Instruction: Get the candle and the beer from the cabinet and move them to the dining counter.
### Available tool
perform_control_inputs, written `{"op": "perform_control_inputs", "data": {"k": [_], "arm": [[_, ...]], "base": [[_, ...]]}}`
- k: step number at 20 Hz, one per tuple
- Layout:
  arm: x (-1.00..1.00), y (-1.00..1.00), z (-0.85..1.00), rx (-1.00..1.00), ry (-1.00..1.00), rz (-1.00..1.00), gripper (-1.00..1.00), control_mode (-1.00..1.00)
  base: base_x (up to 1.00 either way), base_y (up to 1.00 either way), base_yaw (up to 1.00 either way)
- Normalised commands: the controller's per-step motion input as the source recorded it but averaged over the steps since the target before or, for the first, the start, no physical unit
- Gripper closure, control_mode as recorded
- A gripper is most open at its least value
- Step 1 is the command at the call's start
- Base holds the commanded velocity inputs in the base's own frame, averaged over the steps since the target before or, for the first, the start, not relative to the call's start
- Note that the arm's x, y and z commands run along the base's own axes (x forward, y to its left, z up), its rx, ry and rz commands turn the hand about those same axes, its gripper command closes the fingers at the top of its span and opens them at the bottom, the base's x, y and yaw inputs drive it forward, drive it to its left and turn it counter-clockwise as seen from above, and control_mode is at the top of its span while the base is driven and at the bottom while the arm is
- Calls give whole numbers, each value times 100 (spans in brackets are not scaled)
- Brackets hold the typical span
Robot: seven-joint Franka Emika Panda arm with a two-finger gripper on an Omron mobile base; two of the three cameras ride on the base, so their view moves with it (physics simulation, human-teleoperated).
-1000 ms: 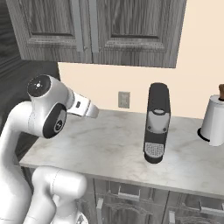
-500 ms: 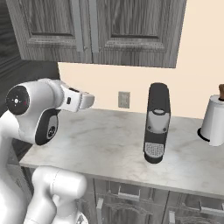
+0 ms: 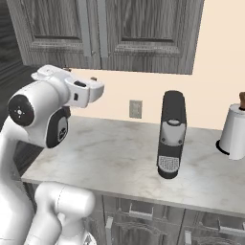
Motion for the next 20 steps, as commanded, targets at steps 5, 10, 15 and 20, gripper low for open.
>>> {"op": "perform_control_inputs", "data": {"k": [5, 10, 15, 20], "arm": [[13, 0, 42, -7, -14, 0, -100, -100], [37, 0, 41, -11, -1, 0, -100, -100], [54, -16, 38, -8, 0, 3, -100, -100], [37, -25, 24, -8, 1, 7, -100, -100]], "base": [[0, 0, 0], [0, 0, 0], [0, 0, 0], [0, 0, 0]]}}
